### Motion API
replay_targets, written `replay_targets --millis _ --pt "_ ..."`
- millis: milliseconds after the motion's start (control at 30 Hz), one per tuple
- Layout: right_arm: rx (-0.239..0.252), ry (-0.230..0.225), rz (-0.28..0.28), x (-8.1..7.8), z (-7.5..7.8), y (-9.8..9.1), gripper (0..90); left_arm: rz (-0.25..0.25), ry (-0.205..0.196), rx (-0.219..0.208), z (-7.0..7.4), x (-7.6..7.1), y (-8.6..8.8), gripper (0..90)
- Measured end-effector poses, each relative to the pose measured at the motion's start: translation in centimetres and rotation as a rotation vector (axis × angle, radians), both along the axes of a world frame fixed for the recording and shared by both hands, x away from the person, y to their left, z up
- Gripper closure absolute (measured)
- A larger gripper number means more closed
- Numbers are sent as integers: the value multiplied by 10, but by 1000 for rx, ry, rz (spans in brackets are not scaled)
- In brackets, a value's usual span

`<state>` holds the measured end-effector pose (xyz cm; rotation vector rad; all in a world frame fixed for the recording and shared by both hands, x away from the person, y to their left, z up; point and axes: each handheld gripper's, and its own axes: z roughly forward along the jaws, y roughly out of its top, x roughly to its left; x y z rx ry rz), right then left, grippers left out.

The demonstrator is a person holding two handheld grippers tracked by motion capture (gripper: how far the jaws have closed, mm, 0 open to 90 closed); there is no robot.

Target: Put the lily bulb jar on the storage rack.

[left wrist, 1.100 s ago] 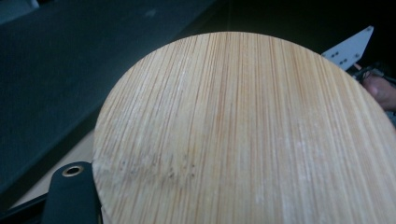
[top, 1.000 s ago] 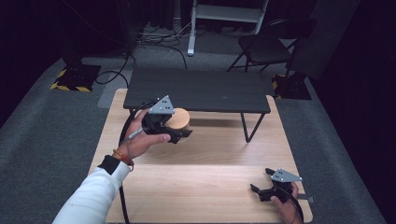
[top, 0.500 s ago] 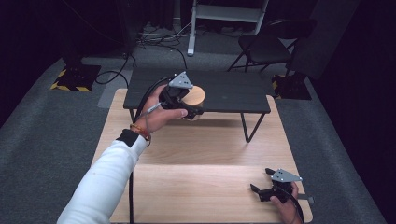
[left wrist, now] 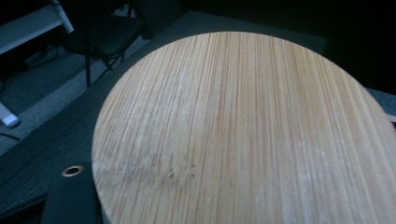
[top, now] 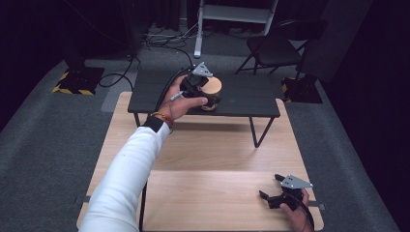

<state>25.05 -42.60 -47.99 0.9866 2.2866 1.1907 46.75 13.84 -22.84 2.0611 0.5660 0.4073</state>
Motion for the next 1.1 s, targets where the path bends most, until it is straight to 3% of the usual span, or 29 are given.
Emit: replay_targets --millis 67,267,567,667,700,800,900,1100 --pt "0 0 0 0 0 0 0 -1 7 -5 -1 3 0 257" --pt "0 0 0 0 0 0 0 -14 20 31 -6 14 -10 257" --pt "0 0 0 0 0 0 0 -4 36 -15 -13 17 -9 249" --pt "-1 -4 1 0 0 0 0 -7 56 -55 -16 18 -4 160" --pt "-1 -4 1 0 0 0 0 -9 51 -53 -17 17 -4 201" --pt "-3 -5 0 -1 0 0 0 -12 55 -61 -19 17 -3 137" --pt "-2 -4 1 0 0 0 0 -10 54 -70 -21 16 -2 147" --pt "-3 -7 0 -1 0 0 0 17 36 -102 -23 10 3 82"
